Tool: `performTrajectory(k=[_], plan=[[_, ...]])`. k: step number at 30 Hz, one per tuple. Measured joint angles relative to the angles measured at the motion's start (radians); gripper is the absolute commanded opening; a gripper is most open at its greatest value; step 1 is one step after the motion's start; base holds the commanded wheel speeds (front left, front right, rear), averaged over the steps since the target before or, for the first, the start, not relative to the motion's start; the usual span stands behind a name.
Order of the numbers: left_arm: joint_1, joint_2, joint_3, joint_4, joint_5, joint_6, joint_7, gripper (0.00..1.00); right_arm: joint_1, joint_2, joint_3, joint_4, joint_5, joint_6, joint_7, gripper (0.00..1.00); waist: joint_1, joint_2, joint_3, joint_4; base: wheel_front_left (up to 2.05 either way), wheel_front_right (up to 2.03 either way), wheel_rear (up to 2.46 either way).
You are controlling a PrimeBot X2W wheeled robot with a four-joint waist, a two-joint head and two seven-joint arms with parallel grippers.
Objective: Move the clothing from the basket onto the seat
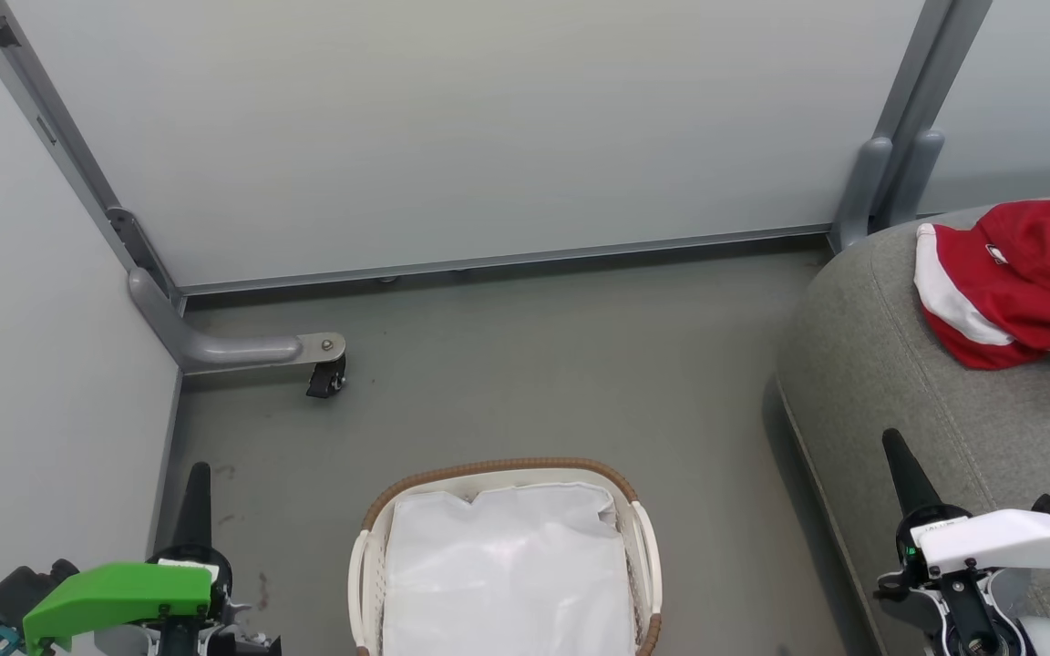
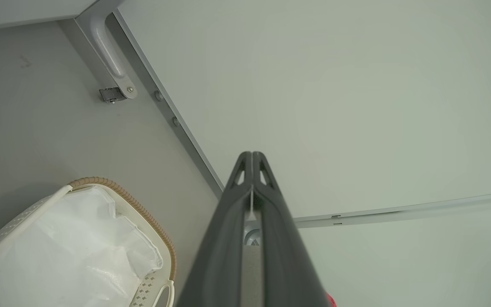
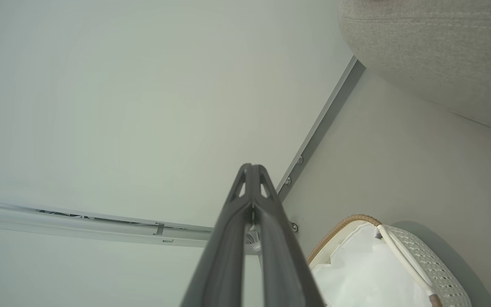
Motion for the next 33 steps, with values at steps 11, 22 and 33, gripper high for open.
performTrajectory(k=[11,22,33], plan=[[-0.013,0.0,0.012,-0.004,-0.083,-0.004,0.026,0.0,-0.003,-0.001,-0.007,-0.011,0.097,0.0,0.023,0.0,0.0,0.0,0.0,-0.003,0.0,0.0,0.0],[-0.024,0.001,0.021,-0.009,-0.16,-0.007,0.046,0.0,-0.003,-0.002,-0.014,-0.02,0.183,0.0,0.045,0.0,0.0,0.0,0.0,-0.006,0.0,0.0,0.0],[-0.034,0.001,0.029,-0.013,-0.233,-0.008,0.068,0.0,-0.007,-0.002,-0.021,-0.029,0.263,0.0,0.067,0.0,0.0,0.0,0.0,-0.01,0.0,0.0,0.0]])
